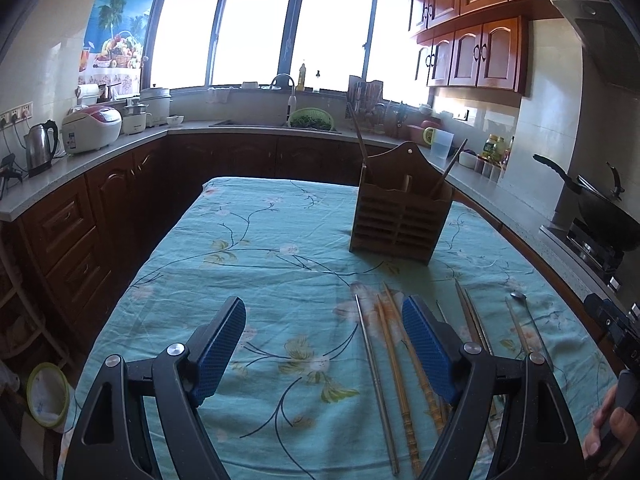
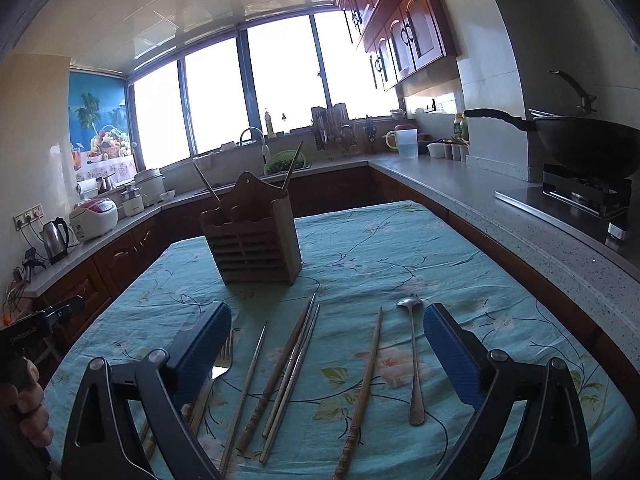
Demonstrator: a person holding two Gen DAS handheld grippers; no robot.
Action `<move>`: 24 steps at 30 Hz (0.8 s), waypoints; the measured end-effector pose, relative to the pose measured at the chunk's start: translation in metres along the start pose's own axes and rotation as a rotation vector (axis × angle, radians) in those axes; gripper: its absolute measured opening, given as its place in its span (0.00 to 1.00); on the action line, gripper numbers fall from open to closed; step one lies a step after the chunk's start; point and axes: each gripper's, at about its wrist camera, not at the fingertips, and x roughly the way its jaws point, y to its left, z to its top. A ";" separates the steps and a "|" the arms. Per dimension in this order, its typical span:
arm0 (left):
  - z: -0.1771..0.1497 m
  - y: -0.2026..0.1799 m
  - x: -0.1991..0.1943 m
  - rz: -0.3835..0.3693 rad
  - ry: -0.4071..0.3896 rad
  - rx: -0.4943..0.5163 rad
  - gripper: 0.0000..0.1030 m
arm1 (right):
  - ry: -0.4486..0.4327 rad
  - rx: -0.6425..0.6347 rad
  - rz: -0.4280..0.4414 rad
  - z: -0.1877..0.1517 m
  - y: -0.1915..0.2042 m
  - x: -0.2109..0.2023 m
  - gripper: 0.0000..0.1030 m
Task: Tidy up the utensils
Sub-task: 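Open both tools and move them back over the utensils on the tablecloth, then close the left tool on a bamboo chopstick while the right tool grasps a chopstick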
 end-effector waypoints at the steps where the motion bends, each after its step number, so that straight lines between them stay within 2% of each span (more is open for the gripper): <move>1: 0.002 -0.001 0.001 -0.001 0.004 0.001 0.78 | 0.007 0.003 0.003 0.001 0.000 0.002 0.95; 5: 0.006 -0.005 0.007 -0.004 0.026 0.012 0.78 | 0.040 0.009 0.020 0.004 -0.001 0.012 0.95; 11: 0.008 -0.008 0.038 -0.018 0.132 0.004 0.78 | 0.183 0.073 0.045 -0.003 -0.012 0.047 0.95; 14: 0.010 -0.005 0.053 -0.018 0.164 -0.009 0.78 | 0.239 0.095 0.020 -0.007 -0.020 0.063 0.95; 18: 0.019 -0.013 0.092 -0.047 0.266 -0.005 0.78 | 0.325 0.120 0.018 -0.008 -0.031 0.084 0.94; 21: 0.023 -0.020 0.123 -0.125 0.350 -0.043 0.78 | 0.399 0.172 -0.005 -0.015 -0.040 0.100 0.93; 23: 0.021 -0.029 0.140 -0.118 0.393 0.002 0.78 | 0.444 0.173 -0.052 -0.022 -0.043 0.113 0.93; 24: 0.021 -0.032 0.147 -0.083 0.395 0.032 0.78 | 0.465 0.187 -0.065 -0.024 -0.047 0.118 0.93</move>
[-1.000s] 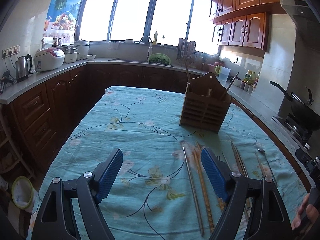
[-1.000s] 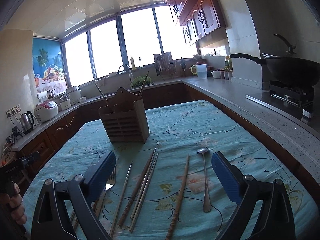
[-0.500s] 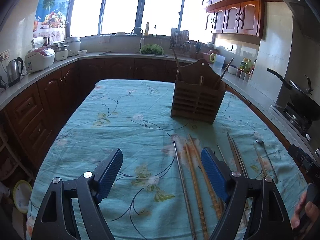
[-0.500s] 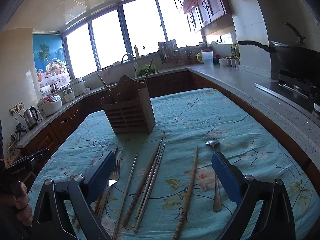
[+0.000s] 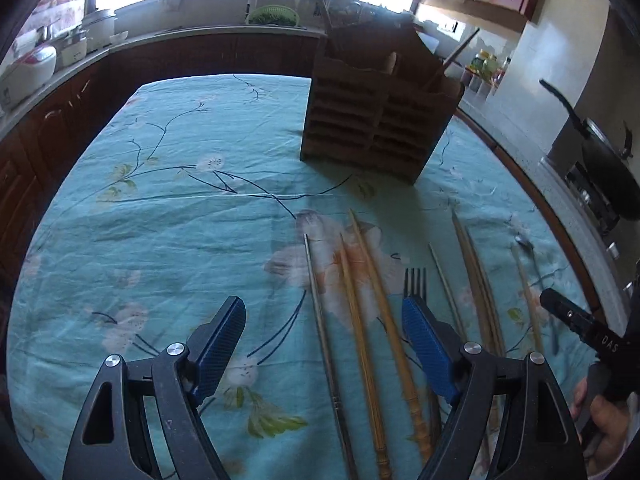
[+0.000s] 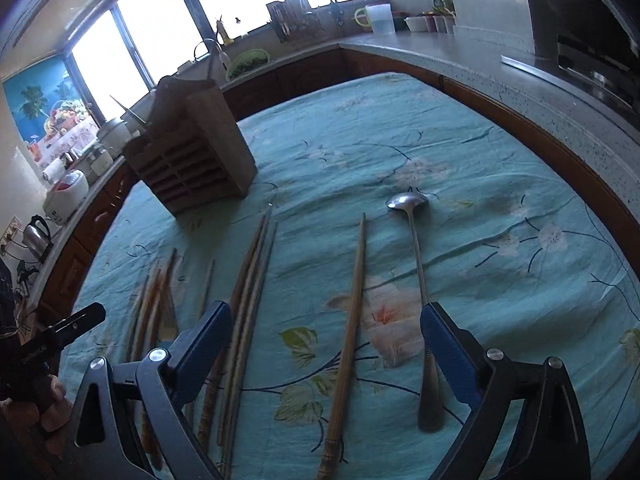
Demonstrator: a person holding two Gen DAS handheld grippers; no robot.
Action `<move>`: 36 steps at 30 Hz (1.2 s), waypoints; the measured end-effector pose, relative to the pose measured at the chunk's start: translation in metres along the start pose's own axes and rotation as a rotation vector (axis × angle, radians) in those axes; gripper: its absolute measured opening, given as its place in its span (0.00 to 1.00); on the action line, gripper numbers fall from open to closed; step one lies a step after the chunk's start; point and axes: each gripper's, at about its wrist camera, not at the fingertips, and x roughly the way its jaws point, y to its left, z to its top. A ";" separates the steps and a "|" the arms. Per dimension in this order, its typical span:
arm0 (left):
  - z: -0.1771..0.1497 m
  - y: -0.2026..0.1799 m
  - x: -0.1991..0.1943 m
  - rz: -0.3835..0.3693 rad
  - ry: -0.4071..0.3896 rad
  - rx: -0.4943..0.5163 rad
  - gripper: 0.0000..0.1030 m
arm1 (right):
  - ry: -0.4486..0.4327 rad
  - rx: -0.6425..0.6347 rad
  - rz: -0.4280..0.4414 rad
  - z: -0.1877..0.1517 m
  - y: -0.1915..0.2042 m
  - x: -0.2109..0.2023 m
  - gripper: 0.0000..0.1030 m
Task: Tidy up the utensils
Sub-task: 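Close the left tool on a bamboo chopstick while the right tool grasps a chopstick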
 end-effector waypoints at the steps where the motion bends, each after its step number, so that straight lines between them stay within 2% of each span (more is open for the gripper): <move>1: 0.002 0.000 0.004 0.035 -0.006 0.009 0.78 | 0.009 0.014 0.006 0.001 -0.004 0.004 0.93; 5: 0.010 0.004 0.027 0.031 0.042 -0.001 0.77 | 0.013 -0.007 -0.024 0.006 -0.009 0.011 0.92; 8: 0.014 0.006 0.042 0.051 0.065 0.012 0.72 | 0.019 -0.023 -0.039 0.010 -0.008 0.014 0.90; 10: 0.017 0.006 0.056 0.064 0.088 0.026 0.67 | 0.023 -0.038 -0.053 0.013 -0.007 0.017 0.79; 11: 0.017 0.004 0.061 0.071 0.083 0.036 0.66 | 0.021 -0.044 -0.062 0.015 -0.006 0.018 0.77; 13: 0.021 -0.001 0.069 0.105 0.079 0.077 0.63 | 0.030 -0.058 -0.082 0.022 -0.006 0.025 0.65; 15: 0.025 -0.006 0.076 0.121 0.080 0.108 0.61 | 0.033 -0.071 -0.100 0.029 -0.006 0.030 0.57; 16: 0.027 -0.008 0.079 0.113 0.080 0.114 0.59 | 0.040 -0.078 -0.111 0.032 -0.006 0.034 0.49; 19: 0.030 -0.012 0.085 0.106 0.080 0.132 0.51 | 0.054 -0.095 -0.128 0.041 -0.002 0.043 0.32; 21: 0.031 -0.016 0.085 0.099 0.082 0.146 0.44 | 0.052 -0.112 -0.127 0.045 0.002 0.044 0.24; 23: 0.031 -0.016 0.087 0.095 0.086 0.146 0.43 | 0.050 -0.121 -0.124 0.047 0.006 0.042 0.23; 27: 0.030 -0.010 0.084 0.086 0.092 0.141 0.43 | -0.020 -0.160 -0.145 0.048 0.015 0.023 0.25; 34: 0.026 -0.005 0.082 0.077 0.095 0.144 0.43 | 0.056 -0.176 -0.051 0.044 0.024 0.031 0.23; 36: 0.026 -0.004 0.082 0.080 0.096 0.145 0.42 | 0.083 -0.167 -0.074 0.040 0.024 0.038 0.21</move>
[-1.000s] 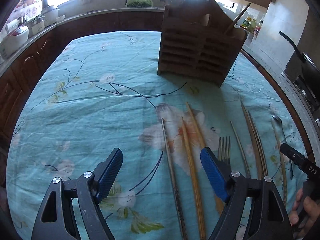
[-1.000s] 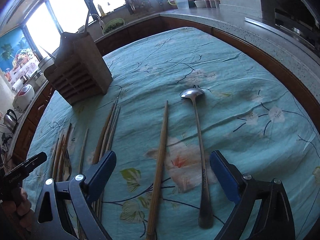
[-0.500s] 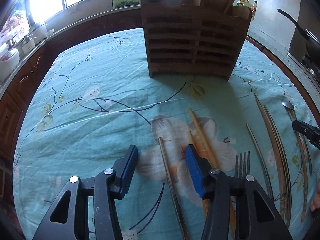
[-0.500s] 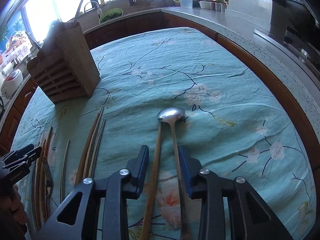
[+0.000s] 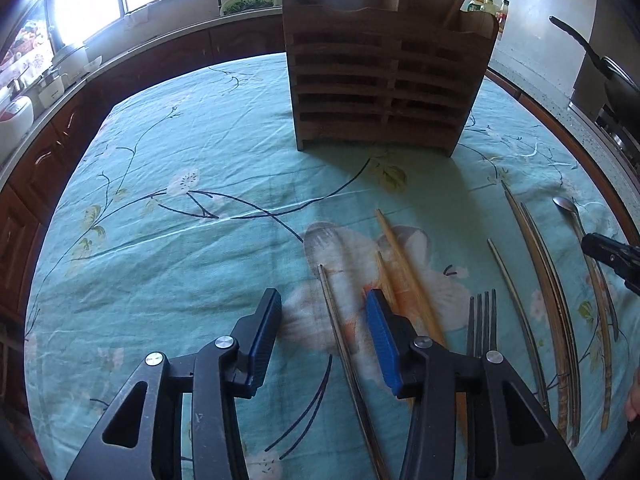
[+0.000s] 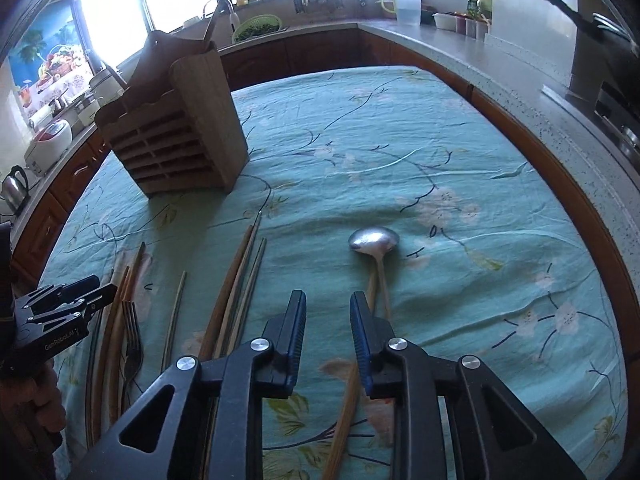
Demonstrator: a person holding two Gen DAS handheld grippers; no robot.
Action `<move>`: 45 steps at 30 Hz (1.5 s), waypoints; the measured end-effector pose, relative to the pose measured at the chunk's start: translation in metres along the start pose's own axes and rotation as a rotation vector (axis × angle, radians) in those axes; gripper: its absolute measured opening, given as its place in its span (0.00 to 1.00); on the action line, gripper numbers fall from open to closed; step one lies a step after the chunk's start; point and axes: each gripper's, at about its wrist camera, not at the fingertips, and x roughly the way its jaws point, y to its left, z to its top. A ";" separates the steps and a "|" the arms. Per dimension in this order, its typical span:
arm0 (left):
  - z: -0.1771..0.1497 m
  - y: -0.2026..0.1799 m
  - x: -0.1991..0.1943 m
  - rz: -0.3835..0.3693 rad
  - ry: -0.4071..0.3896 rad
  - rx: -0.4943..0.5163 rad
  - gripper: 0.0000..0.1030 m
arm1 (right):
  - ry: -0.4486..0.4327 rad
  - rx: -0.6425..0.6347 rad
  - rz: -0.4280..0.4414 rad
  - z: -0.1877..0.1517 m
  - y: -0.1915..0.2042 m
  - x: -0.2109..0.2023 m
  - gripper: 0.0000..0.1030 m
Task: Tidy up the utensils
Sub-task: 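Close the left tool on a bamboo chopstick while the right tool grasps a chopstick, then drop the left tool's chopstick into the wooden holder while the right tool releases its chopstick there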
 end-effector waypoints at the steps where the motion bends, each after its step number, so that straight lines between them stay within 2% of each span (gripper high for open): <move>1: 0.000 0.000 0.000 -0.001 -0.002 0.001 0.42 | -0.001 -0.010 -0.027 -0.002 -0.001 0.002 0.21; 3: 0.001 -0.001 -0.001 -0.002 -0.003 -0.001 0.42 | 0.008 -0.012 -0.064 -0.005 -0.005 0.006 0.20; 7: 0.003 -0.005 -0.001 -0.002 -0.009 0.009 0.36 | 0.007 0.007 -0.046 0.001 -0.010 0.013 0.20; 9: 0.004 -0.008 -0.002 -0.008 -0.009 0.022 0.30 | 0.008 0.006 -0.039 0.008 -0.009 0.019 0.21; 13: 0.005 -0.008 -0.001 -0.030 -0.015 0.038 0.20 | -0.004 -0.059 -0.083 0.016 0.002 0.026 0.22; 14: 0.005 -0.008 -0.001 -0.036 -0.017 0.042 0.15 | -0.011 -0.075 -0.090 0.016 0.006 0.027 0.21; 16: 0.005 -0.008 -0.001 -0.051 -0.018 0.042 0.06 | -0.013 -0.075 -0.065 0.014 0.008 0.026 0.06; 21: 0.006 0.003 -0.009 -0.104 -0.007 0.000 0.03 | -0.029 -0.013 0.047 0.011 0.004 0.007 0.05; 23: 0.006 0.007 -0.022 -0.116 -0.027 -0.008 0.02 | -0.050 0.010 0.104 0.010 0.003 -0.009 0.05; 28: 0.002 0.013 -0.069 -0.157 -0.101 -0.010 0.02 | -0.125 0.019 0.151 0.012 0.007 -0.053 0.05; 37: -0.019 0.038 -0.163 -0.209 -0.239 -0.016 0.02 | -0.258 -0.026 0.196 0.017 0.025 -0.121 0.05; 45: -0.043 0.063 -0.241 -0.248 -0.383 -0.057 0.02 | -0.362 -0.067 0.223 0.030 0.043 -0.160 0.05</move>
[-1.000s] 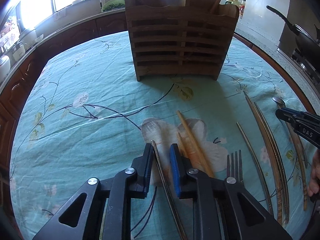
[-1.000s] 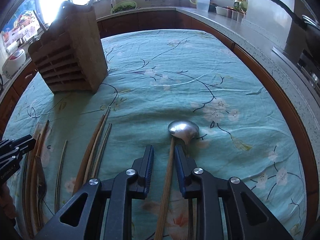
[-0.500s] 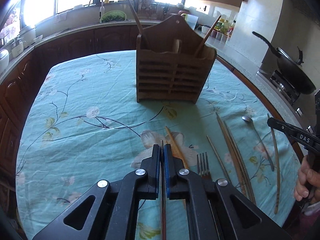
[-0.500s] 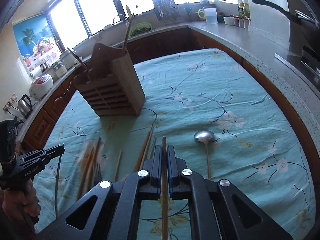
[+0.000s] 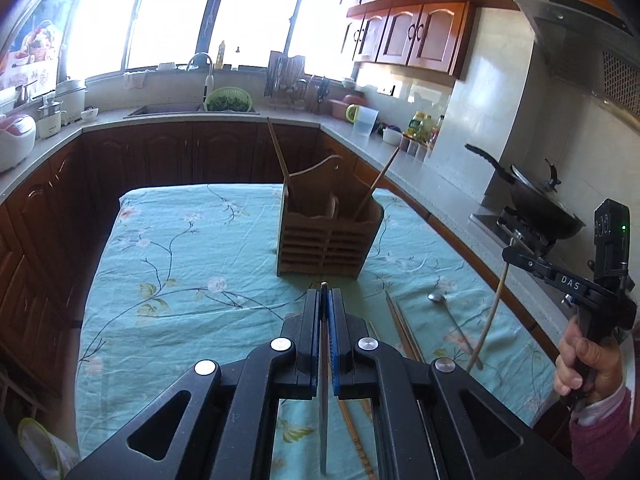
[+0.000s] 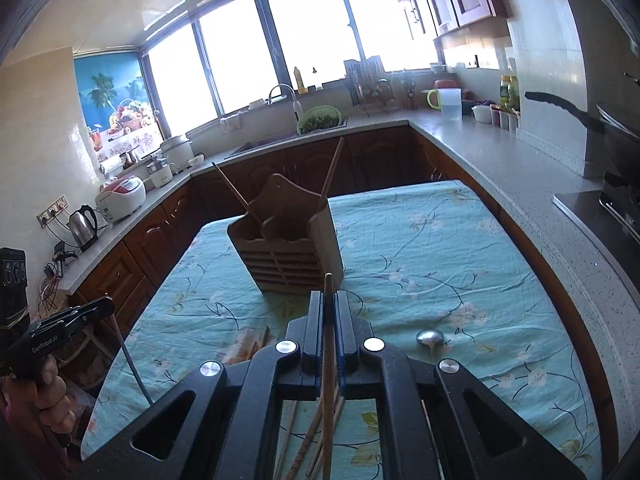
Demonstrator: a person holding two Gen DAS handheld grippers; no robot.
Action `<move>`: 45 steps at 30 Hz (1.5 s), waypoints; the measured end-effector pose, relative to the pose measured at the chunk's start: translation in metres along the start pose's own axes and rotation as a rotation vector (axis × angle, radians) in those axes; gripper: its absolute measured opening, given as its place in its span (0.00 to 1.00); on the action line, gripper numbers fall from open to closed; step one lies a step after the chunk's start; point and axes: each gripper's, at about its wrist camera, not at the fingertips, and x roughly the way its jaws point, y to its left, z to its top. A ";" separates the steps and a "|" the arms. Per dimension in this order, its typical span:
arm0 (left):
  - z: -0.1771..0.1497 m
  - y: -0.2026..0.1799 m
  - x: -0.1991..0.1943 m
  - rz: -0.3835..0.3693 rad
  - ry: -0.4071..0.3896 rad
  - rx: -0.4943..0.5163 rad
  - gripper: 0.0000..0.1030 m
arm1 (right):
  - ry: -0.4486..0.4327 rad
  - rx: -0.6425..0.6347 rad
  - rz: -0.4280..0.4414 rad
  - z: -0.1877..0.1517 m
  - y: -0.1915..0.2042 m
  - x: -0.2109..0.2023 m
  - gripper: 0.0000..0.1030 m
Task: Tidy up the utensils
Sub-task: 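Drop the left tool's chopstick into the wooden holder while the right tool releases its chopstick there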
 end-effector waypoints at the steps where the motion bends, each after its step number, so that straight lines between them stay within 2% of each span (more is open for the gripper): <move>1: 0.001 0.001 -0.006 0.000 -0.016 -0.001 0.02 | -0.007 -0.005 0.005 0.003 0.003 -0.001 0.05; 8: 0.005 0.005 -0.025 -0.001 -0.071 -0.010 0.02 | -0.036 -0.027 0.019 0.018 0.012 0.004 0.05; 18: 0.036 0.008 -0.001 0.009 -0.137 -0.011 0.02 | -0.086 -0.020 0.034 0.047 0.018 0.013 0.05; 29: 0.108 0.011 0.030 0.014 -0.274 0.015 0.02 | -0.261 -0.008 0.055 0.129 0.028 0.018 0.05; 33: 0.130 0.016 0.058 0.023 -0.299 0.006 0.02 | -0.319 0.007 0.042 0.153 0.027 0.028 0.05; 36: 0.136 0.022 0.085 0.034 -0.299 -0.016 0.02 | -0.323 0.034 0.045 0.161 0.021 0.044 0.05; 41: 0.138 0.041 0.138 0.038 -0.283 -0.090 0.02 | -0.304 0.058 0.021 0.150 0.011 0.081 0.05; 45: 0.132 0.048 0.183 0.074 -0.243 -0.123 0.02 | -0.265 0.067 0.007 0.132 0.003 0.110 0.05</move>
